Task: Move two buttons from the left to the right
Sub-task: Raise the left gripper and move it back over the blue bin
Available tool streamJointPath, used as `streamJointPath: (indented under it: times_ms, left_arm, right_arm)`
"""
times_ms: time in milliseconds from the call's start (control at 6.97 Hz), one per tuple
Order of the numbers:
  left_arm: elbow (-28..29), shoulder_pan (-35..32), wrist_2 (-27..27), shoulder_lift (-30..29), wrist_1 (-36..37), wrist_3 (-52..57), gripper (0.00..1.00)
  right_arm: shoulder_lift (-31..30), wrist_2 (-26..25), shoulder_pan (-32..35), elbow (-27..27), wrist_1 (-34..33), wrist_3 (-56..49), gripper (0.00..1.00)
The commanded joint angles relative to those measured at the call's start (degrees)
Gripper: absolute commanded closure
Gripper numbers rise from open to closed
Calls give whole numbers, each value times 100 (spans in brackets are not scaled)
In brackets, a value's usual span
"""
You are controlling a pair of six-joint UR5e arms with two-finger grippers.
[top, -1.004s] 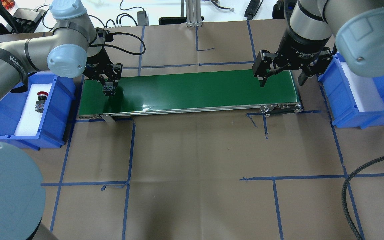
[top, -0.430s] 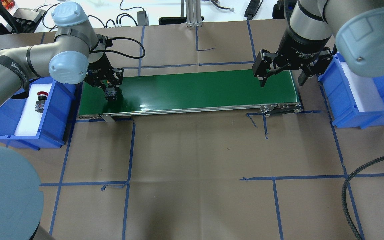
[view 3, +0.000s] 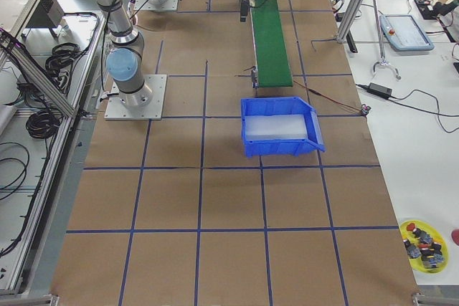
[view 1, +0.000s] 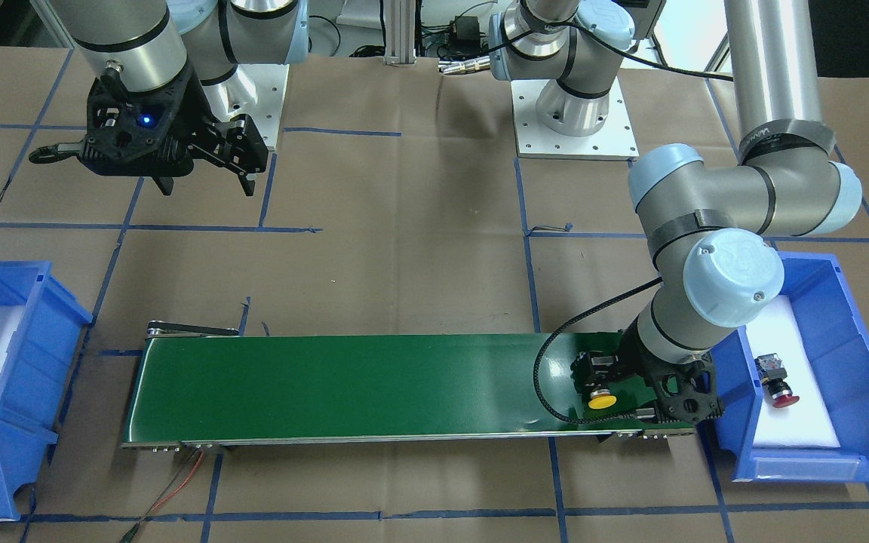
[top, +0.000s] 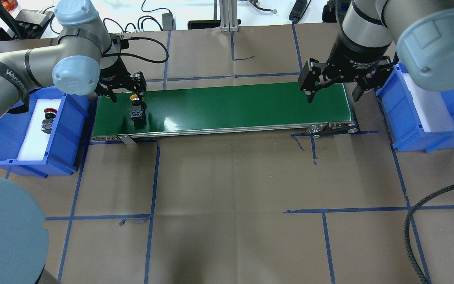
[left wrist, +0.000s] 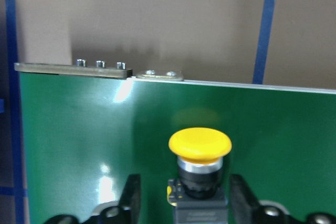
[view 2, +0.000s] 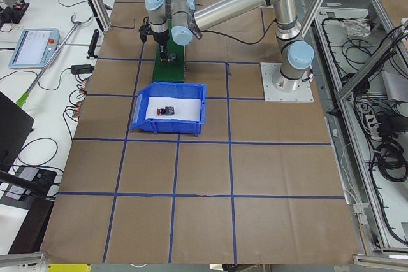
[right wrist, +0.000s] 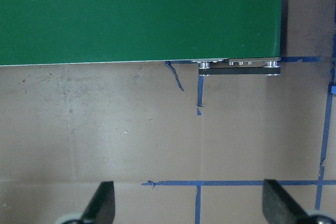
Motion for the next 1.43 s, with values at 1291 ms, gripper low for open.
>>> streamJointPath:
  times_ms: [1291]
  left_arm:
    - [1399,2148,-67,496,-2006,2922,0]
  right_arm:
    - [0,1,0,0,0,0,0]
